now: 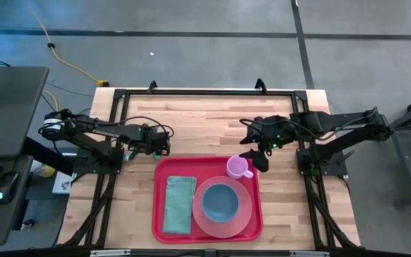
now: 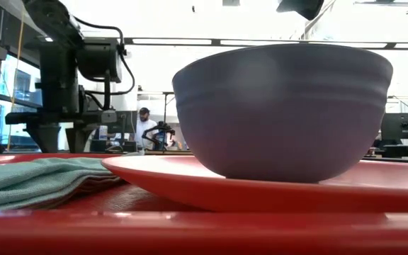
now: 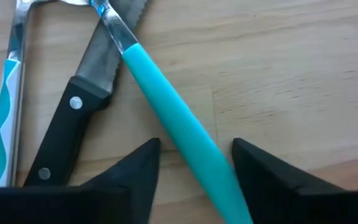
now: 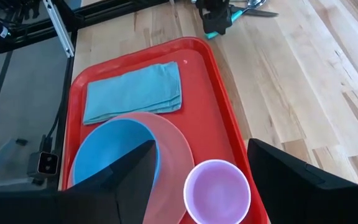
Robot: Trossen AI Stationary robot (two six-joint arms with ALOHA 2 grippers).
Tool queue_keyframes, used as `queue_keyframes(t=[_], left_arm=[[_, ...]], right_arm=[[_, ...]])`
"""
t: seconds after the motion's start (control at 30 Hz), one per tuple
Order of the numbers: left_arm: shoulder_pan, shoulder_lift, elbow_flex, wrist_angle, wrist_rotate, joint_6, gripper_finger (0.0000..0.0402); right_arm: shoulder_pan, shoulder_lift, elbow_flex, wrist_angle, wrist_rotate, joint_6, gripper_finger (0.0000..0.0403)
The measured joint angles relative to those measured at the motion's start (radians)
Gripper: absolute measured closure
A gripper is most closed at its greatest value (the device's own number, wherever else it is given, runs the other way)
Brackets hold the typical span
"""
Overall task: Set up tray
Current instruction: Put the blue spoon on top of the light blue table napkin
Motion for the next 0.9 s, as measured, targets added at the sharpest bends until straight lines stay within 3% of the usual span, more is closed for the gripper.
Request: queue_keyframes(t=[0.33,0.7,0.9], left_arm=[[-0.001,0.000,0.002,0.001,-0.013,0.054,0.0337],[0.000,-0.005,0.023,-0.016,-0.025,0.159,0.0338],[0.000,-0.013,0.098,-0.070,-0.024,0.222,0.0338]], right_arm=[[0.000,0.000,0.000,-0.007,0.000,0.004,0.0166],[0.000,0.000,0.000,-0.015,0.002,0.008,0.0166],[0.000,0.000,0.000,-0.017,0.003,0.008,0.0166]])
